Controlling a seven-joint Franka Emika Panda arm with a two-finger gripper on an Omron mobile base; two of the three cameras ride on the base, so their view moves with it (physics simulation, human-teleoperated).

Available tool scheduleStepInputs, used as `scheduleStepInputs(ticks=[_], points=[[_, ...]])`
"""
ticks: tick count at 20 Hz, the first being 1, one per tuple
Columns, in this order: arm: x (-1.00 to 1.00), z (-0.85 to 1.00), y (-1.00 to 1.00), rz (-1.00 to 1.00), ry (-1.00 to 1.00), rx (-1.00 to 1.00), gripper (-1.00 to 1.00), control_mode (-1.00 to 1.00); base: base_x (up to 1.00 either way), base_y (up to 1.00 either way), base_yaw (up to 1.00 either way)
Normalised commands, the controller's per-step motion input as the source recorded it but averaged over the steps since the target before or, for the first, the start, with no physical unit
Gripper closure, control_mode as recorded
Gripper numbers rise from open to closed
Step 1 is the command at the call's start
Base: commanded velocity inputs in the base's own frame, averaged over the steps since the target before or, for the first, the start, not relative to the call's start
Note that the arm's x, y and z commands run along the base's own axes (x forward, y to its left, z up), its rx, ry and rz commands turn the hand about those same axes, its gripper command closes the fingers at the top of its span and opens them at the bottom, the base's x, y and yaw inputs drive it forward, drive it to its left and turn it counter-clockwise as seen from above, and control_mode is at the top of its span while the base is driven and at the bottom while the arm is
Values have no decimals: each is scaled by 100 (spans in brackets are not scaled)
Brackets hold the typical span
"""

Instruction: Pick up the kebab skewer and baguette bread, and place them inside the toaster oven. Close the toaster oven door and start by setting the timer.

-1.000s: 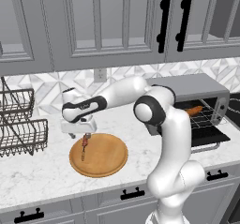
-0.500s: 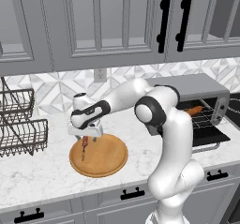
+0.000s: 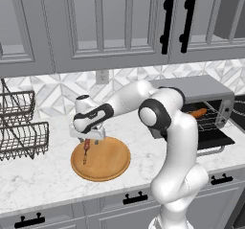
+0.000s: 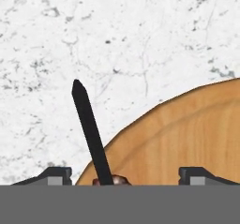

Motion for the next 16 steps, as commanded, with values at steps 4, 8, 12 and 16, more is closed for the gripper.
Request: scheduleStepInputs(ticks=[4, 8, 12, 16], points=[[0, -2, 0, 0, 0, 1, 100, -100, 0, 0, 0], [0, 0, 0, -7, 0, 4, 100, -100, 0, 0, 0], [0, 0, 0, -7, 0, 3, 100, -100, 0, 0, 0], [0, 0, 17, -11, 4, 1, 100, -100, 0, 0, 0]])
